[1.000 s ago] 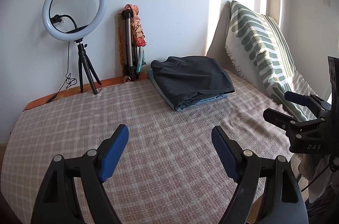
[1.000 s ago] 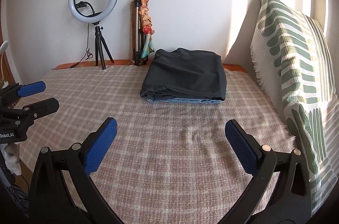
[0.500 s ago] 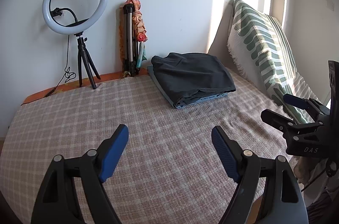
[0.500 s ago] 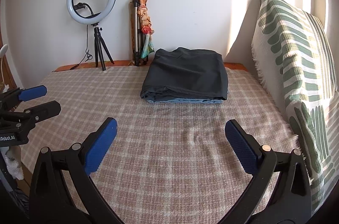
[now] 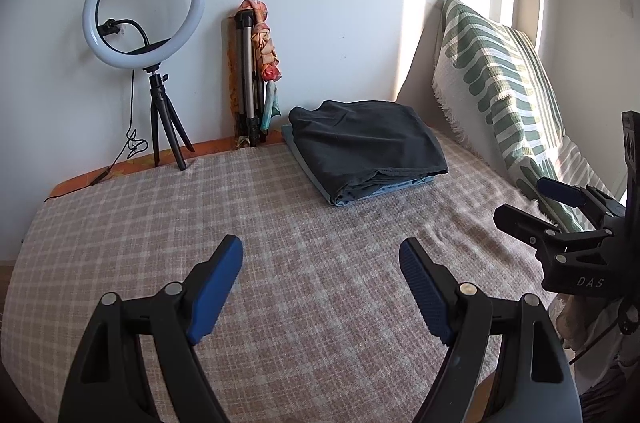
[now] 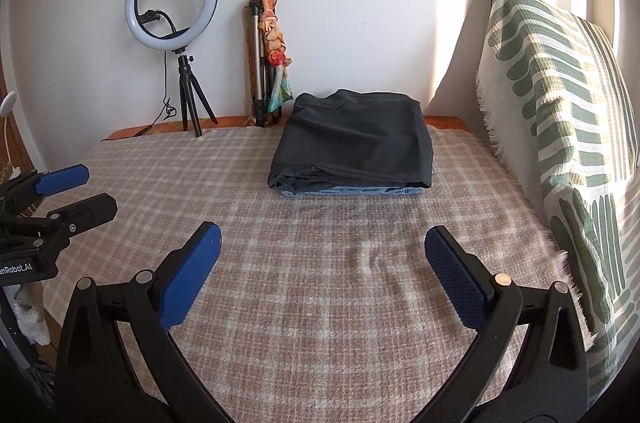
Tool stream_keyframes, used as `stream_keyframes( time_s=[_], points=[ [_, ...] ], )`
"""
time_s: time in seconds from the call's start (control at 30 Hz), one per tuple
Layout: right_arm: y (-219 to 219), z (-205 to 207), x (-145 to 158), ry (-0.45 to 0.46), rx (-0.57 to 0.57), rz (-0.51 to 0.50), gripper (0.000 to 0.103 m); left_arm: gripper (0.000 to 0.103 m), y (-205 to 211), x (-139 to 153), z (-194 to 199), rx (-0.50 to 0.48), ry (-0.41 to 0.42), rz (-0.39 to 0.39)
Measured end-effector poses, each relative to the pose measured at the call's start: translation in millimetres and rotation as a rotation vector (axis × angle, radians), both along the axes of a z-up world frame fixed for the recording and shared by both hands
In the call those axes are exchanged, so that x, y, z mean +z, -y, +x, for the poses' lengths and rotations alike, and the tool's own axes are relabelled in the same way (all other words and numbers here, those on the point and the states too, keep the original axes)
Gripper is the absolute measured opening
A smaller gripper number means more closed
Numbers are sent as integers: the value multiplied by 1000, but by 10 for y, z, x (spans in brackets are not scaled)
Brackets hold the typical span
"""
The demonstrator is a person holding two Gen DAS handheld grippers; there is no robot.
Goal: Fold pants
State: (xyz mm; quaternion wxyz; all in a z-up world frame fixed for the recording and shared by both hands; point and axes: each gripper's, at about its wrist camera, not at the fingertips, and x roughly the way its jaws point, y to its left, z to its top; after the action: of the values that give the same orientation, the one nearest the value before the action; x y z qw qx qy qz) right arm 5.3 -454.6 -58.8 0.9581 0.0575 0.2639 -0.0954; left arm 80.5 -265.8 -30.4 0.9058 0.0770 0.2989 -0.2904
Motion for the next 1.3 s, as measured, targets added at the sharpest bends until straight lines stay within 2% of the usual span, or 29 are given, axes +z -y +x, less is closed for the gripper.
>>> stream_keyframes(
  time_s=[1.3],
  points=[
    [-15, 9, -4, -1, -2, 7, 103, 79, 18, 25, 5, 45, -21, 29]
  ],
)
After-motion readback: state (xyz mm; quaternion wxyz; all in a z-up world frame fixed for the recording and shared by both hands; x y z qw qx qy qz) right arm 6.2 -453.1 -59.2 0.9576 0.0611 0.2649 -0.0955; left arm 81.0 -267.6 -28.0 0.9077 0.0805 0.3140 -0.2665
